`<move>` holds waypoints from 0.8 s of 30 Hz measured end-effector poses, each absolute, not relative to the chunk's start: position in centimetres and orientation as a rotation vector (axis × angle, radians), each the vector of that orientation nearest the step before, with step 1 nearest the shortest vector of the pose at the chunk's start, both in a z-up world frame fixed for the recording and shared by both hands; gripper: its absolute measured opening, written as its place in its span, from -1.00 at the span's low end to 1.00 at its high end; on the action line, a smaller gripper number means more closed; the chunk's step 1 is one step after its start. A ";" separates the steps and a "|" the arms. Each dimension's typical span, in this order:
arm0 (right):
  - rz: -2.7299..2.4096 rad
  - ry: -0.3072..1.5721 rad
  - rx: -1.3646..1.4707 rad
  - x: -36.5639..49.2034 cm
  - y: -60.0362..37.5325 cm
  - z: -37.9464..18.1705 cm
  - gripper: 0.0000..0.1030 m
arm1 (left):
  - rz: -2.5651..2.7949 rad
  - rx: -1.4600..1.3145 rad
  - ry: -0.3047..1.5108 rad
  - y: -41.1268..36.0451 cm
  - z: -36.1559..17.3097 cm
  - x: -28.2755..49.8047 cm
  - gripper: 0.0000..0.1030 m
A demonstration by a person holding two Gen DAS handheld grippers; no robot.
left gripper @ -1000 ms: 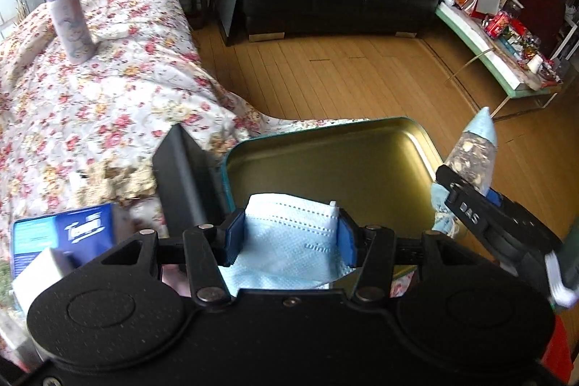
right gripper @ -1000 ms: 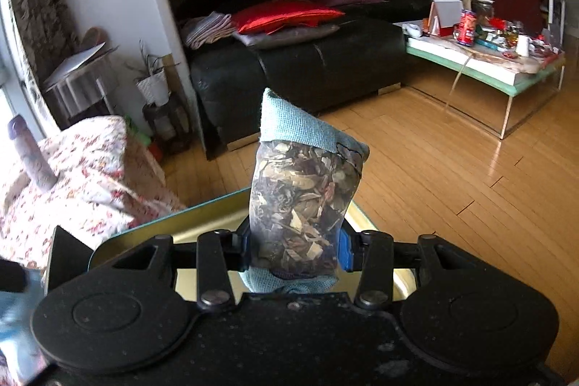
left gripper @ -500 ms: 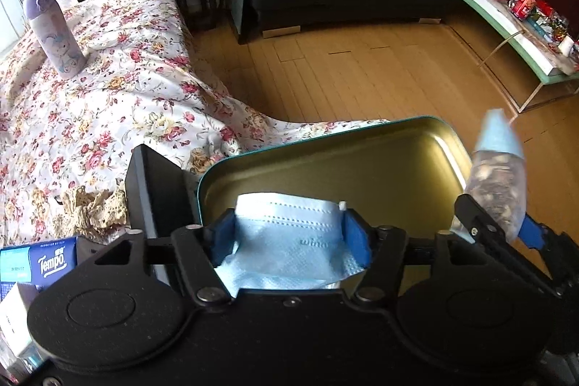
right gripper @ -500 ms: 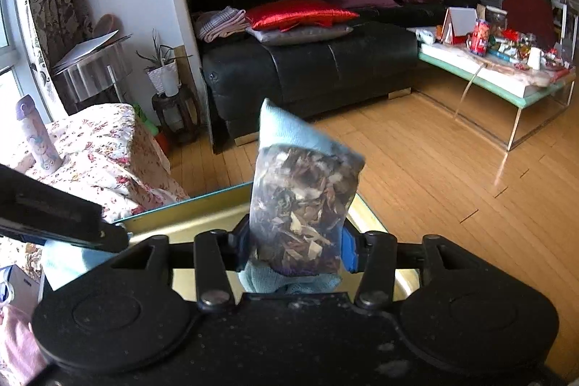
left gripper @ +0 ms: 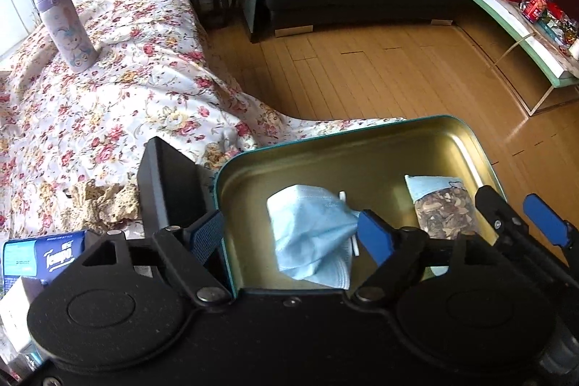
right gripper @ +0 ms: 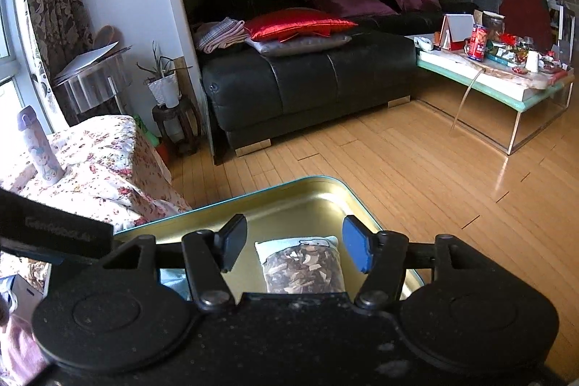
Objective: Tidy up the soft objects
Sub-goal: 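Carry the mask and herb bag to the gold tray and release both, then reach the left gripper to the orange-and-navy pouch and grasp it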
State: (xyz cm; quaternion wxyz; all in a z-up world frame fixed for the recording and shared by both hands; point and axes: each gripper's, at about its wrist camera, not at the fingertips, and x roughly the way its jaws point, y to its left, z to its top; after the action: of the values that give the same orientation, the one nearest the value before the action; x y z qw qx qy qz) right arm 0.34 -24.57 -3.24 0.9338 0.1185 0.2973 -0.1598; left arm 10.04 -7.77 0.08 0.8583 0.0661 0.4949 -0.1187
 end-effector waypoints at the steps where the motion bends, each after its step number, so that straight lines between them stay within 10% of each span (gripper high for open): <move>1: -0.327 0.606 0.242 0.4 -24.5 -3.3 0.15 | -0.248 0.138 1.038 -7.6 0.2 10.0 0.51; 24: -0.338 0.667 0.083 1.1 -21.9 -3.5 0.31 | -0.118 0.113 0.907 3.9 4.3 5.3 0.66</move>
State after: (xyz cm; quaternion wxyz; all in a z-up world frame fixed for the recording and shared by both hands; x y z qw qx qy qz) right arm 1.13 -21.94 -3.47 0.9301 0.0403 0.3255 -0.1653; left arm 5.30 3.95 4.27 0.8958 0.0544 0.4375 -0.0570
